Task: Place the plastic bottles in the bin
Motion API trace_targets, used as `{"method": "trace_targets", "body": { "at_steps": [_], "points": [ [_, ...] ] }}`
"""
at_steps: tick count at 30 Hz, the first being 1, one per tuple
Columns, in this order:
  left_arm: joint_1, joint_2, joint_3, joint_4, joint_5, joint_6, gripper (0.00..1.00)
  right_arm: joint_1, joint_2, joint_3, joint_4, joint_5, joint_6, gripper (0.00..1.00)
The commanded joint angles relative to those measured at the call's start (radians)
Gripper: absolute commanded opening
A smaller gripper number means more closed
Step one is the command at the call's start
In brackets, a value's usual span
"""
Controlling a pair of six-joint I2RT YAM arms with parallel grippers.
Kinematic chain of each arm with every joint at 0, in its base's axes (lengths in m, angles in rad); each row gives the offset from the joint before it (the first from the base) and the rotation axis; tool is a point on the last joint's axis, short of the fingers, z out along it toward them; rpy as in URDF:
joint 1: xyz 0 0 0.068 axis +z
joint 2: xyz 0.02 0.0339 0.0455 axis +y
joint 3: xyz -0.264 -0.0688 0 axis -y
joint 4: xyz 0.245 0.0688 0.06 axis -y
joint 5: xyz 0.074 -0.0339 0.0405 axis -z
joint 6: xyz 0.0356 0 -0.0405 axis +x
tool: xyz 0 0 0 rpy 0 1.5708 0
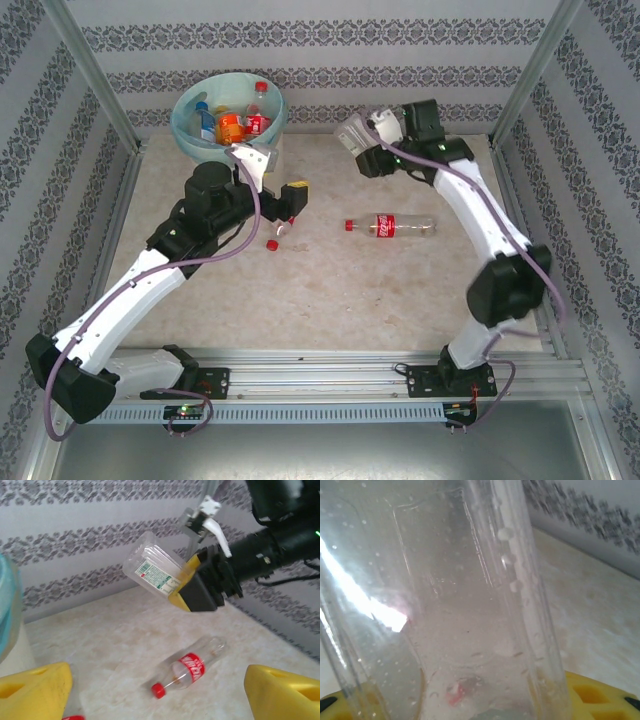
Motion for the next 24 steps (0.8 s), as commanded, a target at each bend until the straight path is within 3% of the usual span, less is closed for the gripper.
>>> {"method": "trace_targets", "body": {
  "at_steps": [1,7,12,24],
  "points": [
    [0.012,-0.016,0.03,0.112,0.131,-0.085,0.9,0.039,-0.169,-0.171,0.249,-0.232,0.115,0.37],
    [0.034,-0.007,0.048,0.268,0.406,-0.199,0.89,0.098,-0.381,-0.368,0.471,-0.457,0.242,0.38],
    [0.033,-0.026,0.015,0.434,0.582,-0.296,0.88,0.163,-0.459,-0.381,0.464,-0.532,0.259,0.38],
    [0.034,-0.07,-0.082,0.671,0.702,-0.398,0.82,0.288,-0.484,-0.362,0.463,-0.675,0.264,0.39]
  ]
}}
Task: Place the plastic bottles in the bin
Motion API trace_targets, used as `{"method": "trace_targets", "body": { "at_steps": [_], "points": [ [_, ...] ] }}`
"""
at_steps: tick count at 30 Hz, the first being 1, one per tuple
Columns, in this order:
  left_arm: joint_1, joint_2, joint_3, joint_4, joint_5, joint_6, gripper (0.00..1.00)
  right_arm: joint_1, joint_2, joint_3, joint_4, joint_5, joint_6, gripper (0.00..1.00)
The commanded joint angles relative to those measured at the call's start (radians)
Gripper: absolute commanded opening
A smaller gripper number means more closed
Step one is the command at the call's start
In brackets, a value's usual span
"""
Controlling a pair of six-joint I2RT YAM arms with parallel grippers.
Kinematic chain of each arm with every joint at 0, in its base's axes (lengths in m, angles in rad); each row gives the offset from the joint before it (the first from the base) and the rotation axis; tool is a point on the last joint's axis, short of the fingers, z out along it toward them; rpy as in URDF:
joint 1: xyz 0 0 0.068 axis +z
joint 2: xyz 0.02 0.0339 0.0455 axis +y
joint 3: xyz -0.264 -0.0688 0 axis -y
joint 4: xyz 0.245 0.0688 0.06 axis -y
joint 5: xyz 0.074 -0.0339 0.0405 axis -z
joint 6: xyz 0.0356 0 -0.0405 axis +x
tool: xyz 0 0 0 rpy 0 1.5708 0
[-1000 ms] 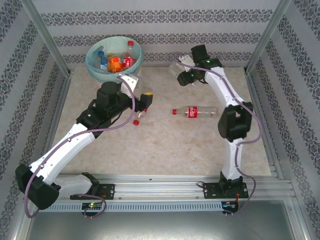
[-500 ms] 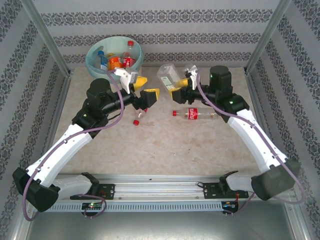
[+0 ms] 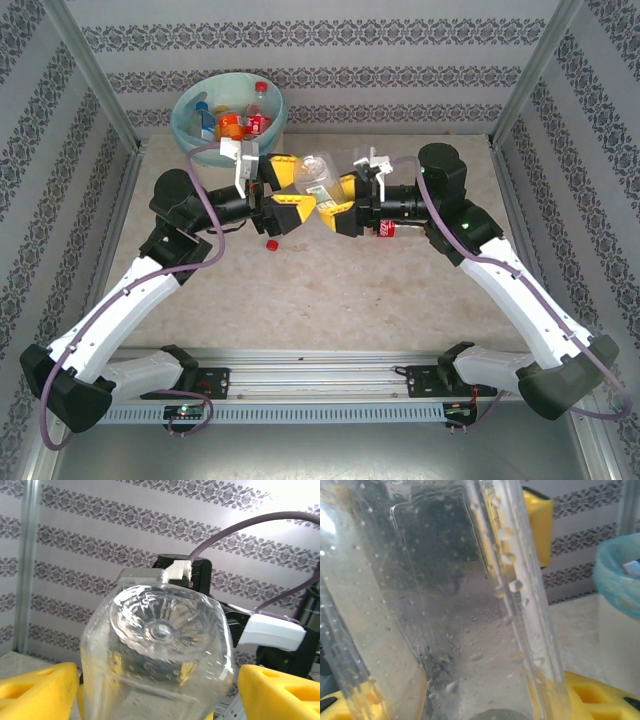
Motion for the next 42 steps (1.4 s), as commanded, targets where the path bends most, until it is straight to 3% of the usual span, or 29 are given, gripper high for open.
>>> {"method": "trace_targets", "body": {
  "at_steps": [1,8,12,13,15,18,21,26,30,33,36,42],
  "points": [
    [0.009,-0.015,-0.026,0.166,0.07,-0.072,0.8,0.03,-0.013,0.005,0.037,-0.074,-0.012,0.4],
    [0.008,-0.016,-0.039,0.212,0.097,-0.09,0.55,0.07,0.016,0.026,0.038,-0.081,-0.011,0.42],
    [0.008,-0.032,-0.051,0.214,0.103,-0.08,0.54,0.074,0.023,0.032,0.04,-0.079,-0.007,0.43],
    [0.008,-0.037,-0.053,0.208,0.1,-0.072,0.56,0.075,0.026,0.032,0.045,-0.081,-0.002,0.43],
    [0.009,-0.045,-0.061,0.201,0.092,-0.057,0.74,0.078,0.033,0.036,0.056,-0.095,0.013,0.43],
    [0.009,-0.051,-0.062,0.178,0.079,-0.044,0.76,0.09,0.045,0.05,0.048,-0.114,0.016,0.43],
    [0.009,-0.047,-0.065,0.18,0.081,-0.045,0.72,0.109,0.052,0.059,0.046,-0.128,0.012,0.43],
    [0.009,-0.05,-0.067,0.182,0.085,-0.047,0.5,0.113,0.056,0.064,0.034,-0.114,0.008,0.43],
    [0.009,-0.062,-0.064,0.161,0.065,-0.029,0.46,0.113,0.045,0.062,0.033,-0.094,0.006,0.48],
    [0.008,-0.08,-0.064,0.124,0.009,0.005,0.42,0.113,0.018,0.047,0.036,-0.016,-0.001,0.66],
    [0.009,-0.103,-0.055,0.082,-0.084,0.048,0.39,0.113,-0.024,0.027,0.029,0.139,-0.02,0.82],
    [0.009,-0.104,0.093,-0.154,-0.412,0.237,0.38,0.114,-0.165,-0.055,0.065,0.56,-0.062,0.85]
  ]
}}
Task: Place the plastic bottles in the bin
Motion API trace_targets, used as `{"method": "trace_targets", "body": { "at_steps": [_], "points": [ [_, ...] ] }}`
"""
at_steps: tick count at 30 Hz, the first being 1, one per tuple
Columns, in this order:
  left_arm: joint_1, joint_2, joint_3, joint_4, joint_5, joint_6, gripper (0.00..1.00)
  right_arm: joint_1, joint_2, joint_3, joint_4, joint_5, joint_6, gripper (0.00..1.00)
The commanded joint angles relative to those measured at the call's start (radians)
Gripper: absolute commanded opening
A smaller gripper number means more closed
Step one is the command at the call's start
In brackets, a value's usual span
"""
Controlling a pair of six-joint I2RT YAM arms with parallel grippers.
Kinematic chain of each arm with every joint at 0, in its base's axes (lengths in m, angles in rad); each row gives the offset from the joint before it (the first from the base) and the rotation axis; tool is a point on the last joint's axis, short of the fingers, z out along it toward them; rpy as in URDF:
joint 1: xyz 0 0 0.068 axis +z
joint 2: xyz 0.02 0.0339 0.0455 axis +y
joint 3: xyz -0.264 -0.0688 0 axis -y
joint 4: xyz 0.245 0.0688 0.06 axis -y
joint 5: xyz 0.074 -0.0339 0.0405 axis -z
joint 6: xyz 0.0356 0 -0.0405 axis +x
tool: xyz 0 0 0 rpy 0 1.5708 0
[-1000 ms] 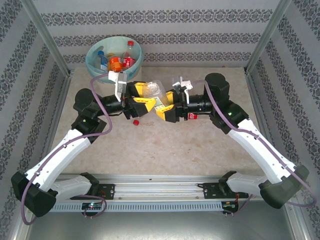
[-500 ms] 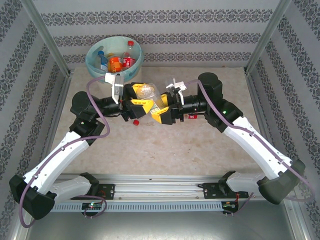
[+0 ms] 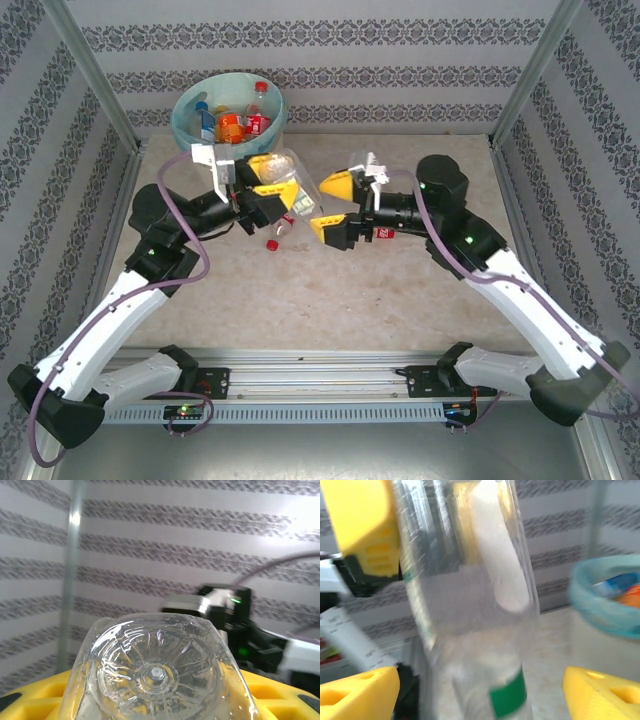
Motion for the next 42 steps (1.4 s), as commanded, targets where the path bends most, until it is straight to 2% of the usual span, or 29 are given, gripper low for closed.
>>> {"method": "trace_targets", "body": {
  "at_steps": [1,3,5,10,14,21,30,36,40,42],
  "points": [
    [0.003,0.004,0.125,-0.16,-0.277,0.177,0.37,0.006,-0.097,-0.059,0.069,0.315,-0.05,0.86],
    [0.006,0.047,0.203,-0.238,-0.42,0.251,0.32,0.004,-0.137,-0.087,0.09,0.425,-0.059,0.86],
    [0.014,0.111,0.293,-0.311,-0.547,0.352,0.31,0.003,-0.174,-0.11,0.104,0.481,-0.073,0.86],
    [0.156,0.29,0.447,-0.384,-0.7,0.402,0.3,0.002,-0.2,-0.115,0.085,0.492,-0.08,0.84],
    [0.271,0.426,0.53,-0.391,-0.62,0.363,0.3,0.0,-0.196,-0.108,0.051,0.478,-0.082,0.83],
    [0.366,0.595,0.634,-0.427,-0.516,0.315,0.29,0.001,-0.214,-0.13,0.037,0.48,-0.076,0.81],
    [0.378,0.692,0.642,-0.529,-0.381,0.279,0.29,0.001,-0.252,-0.169,0.011,0.505,-0.066,0.81],
    [0.378,0.717,0.615,-0.548,-0.362,0.287,0.3,0.001,-0.248,-0.17,-0.006,0.517,-0.079,0.81],
    [0.381,0.719,0.603,-0.567,-0.366,0.297,0.38,0.001,-0.243,-0.174,-0.008,0.52,-0.082,0.81],
    [0.385,0.712,0.606,-0.573,-0.367,0.294,0.55,0.001,-0.239,-0.172,-0.008,0.519,-0.082,0.81]
  ]
}}
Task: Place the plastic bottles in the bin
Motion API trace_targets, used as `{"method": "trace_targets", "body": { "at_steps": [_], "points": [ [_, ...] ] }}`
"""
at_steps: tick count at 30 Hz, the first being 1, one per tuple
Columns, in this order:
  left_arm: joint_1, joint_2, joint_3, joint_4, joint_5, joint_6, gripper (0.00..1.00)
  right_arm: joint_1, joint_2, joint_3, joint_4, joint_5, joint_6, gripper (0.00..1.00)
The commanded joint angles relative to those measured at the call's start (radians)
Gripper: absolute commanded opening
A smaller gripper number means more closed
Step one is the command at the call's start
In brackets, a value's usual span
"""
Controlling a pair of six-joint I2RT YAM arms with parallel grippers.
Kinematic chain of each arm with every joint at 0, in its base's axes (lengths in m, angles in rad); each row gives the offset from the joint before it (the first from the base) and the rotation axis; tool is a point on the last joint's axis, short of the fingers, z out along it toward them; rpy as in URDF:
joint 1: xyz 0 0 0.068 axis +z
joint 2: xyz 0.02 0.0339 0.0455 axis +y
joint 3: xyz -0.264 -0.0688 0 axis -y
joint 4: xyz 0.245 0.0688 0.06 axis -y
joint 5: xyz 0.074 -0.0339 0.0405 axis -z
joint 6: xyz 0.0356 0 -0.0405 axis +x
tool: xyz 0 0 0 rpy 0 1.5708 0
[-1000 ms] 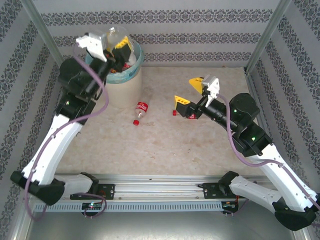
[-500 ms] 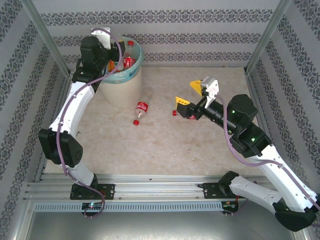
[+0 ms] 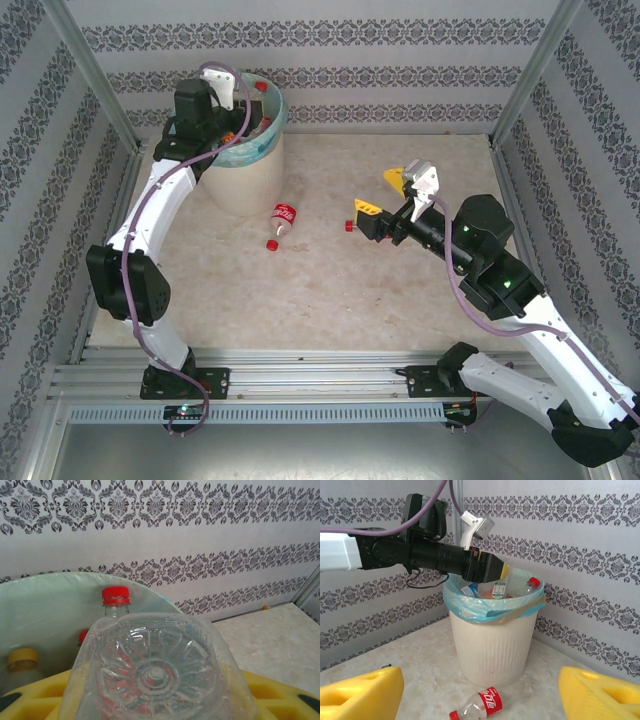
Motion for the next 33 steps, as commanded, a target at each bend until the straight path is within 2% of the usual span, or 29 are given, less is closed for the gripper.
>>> {"method": "trace_targets", "body": {
  "at_steps": [1,2,4,9,12,14,21,24,27,33],
  "points": [
    [0.012,-0.016,0.0,-0.019,0.01,-0.009,0.66,0.001,0.004,-0.006,-0.001,0.022,-0.013,0.81],
    [0.014,-0.023,0.004,-0.015,0.007,-0.012,0.72,0.001,0.006,-0.005,-0.001,0.022,-0.014,0.81],
    [0.015,-0.034,0.02,-0.011,0.004,-0.014,0.77,0.001,0.013,-0.001,0.0,0.021,-0.014,0.81],
    [0.017,-0.032,0.1,-0.041,0.003,-0.021,0.77,0.001,0.035,0.01,0.004,0.006,-0.011,0.81],
    [0.017,-0.026,0.131,-0.056,0.0,-0.018,0.73,0.002,0.042,0.011,0.005,0.003,-0.011,0.81],
    [0.017,-0.021,0.145,-0.069,-0.001,-0.023,0.65,0.001,0.043,0.01,0.003,0.006,-0.01,0.81],
    [0.015,0.042,0.184,-0.167,0.109,-0.056,0.47,0.0,0.046,-0.001,-0.003,0.02,-0.012,0.81],
    [0.014,0.079,0.204,-0.19,0.125,-0.064,0.43,0.0,0.055,0.0,-0.003,0.012,-0.012,0.8],
    [0.011,0.159,0.289,-0.261,0.142,-0.059,0.4,-0.001,0.066,0.005,-0.003,0.008,-0.011,0.8],
    [-0.001,0.317,0.563,-0.368,0.132,-0.084,0.37,0.001,0.097,0.016,-0.004,-0.009,0.001,0.8]
  ]
}}
